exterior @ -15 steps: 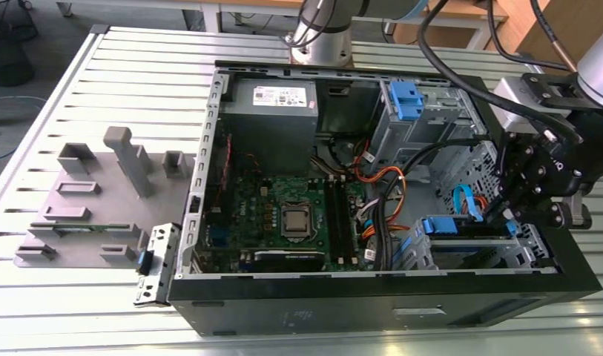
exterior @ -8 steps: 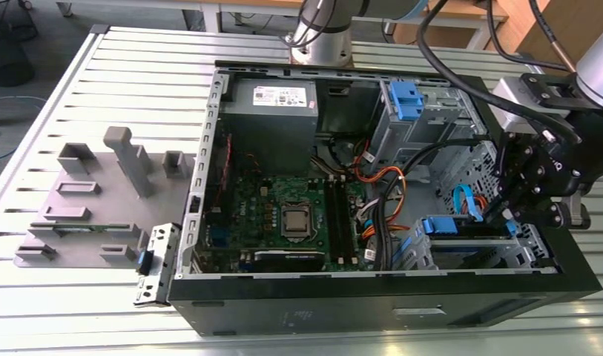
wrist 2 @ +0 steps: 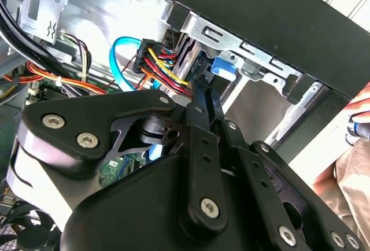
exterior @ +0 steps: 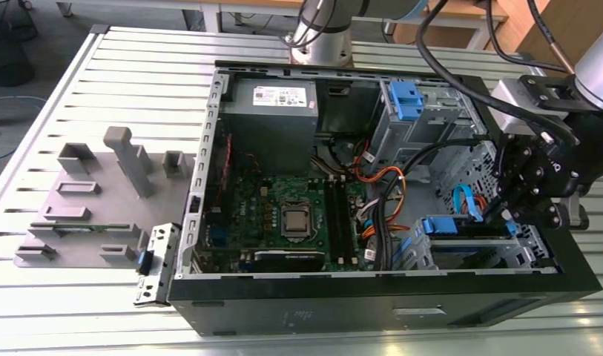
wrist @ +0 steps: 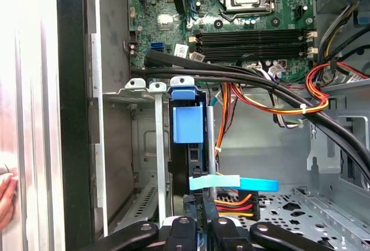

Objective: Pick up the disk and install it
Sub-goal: 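Insert the second disk wire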

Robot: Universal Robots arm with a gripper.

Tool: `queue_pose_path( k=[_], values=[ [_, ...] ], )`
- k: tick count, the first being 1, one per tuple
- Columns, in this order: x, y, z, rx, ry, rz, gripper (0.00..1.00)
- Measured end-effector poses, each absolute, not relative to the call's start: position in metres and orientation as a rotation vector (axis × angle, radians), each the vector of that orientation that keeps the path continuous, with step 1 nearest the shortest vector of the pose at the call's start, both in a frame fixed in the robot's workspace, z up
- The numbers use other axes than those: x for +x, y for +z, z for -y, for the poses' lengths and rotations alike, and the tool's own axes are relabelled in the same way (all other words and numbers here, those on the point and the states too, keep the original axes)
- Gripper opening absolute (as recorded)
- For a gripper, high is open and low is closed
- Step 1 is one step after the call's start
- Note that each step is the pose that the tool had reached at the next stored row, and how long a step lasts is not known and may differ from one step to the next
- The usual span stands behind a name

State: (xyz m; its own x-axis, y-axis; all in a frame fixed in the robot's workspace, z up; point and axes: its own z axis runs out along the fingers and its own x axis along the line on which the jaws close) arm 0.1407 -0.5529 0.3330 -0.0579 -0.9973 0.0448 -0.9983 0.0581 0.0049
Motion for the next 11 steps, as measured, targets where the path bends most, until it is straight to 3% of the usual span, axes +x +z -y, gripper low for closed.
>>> queue_pose_path(
  k=[11],
  values=[
    [0.1407,0.3294,0.5529,2.131,0.043,2.258,0.16]
  ],
)
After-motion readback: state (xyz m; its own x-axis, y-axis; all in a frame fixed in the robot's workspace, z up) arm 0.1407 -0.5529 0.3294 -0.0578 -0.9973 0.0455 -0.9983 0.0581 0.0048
